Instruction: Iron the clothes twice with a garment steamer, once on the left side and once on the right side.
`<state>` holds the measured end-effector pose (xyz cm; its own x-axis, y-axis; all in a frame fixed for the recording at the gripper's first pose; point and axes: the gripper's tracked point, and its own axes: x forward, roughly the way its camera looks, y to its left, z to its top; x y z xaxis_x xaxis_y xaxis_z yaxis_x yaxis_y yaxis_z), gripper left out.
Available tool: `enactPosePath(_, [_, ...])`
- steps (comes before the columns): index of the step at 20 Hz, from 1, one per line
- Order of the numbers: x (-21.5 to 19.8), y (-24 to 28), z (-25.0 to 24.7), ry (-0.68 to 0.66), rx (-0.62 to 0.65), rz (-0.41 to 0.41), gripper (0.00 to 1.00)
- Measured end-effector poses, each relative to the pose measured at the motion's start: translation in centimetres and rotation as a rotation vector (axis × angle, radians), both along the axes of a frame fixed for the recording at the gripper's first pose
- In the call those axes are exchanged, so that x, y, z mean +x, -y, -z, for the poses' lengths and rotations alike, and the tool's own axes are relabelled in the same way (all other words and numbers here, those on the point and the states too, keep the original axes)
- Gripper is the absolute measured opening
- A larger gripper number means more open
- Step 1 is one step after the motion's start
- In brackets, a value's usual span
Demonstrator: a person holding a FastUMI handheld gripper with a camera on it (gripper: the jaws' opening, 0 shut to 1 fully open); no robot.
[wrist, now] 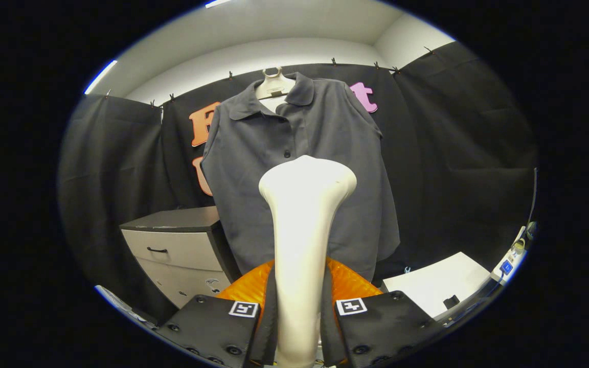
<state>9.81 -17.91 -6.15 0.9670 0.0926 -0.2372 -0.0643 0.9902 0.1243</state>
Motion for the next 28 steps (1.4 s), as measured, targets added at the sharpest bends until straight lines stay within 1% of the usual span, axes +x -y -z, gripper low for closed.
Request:
enactPosePath(6, [-2.6,-3.0,-2.3,0.047,-0.024,-0.037,0.41])
enactPosePath(14, [-4.5,-6.3,-5.8,0.114,-0.042,-0.09,0.42])
enactPosePath(20, [-4.2,-7.0,-7.3,0.148,-0.045,-0.088,0.41])
enactPosePath(28, [-5.1,-7.4,-9.5,0.203,-0.054,-0.095,0.41])
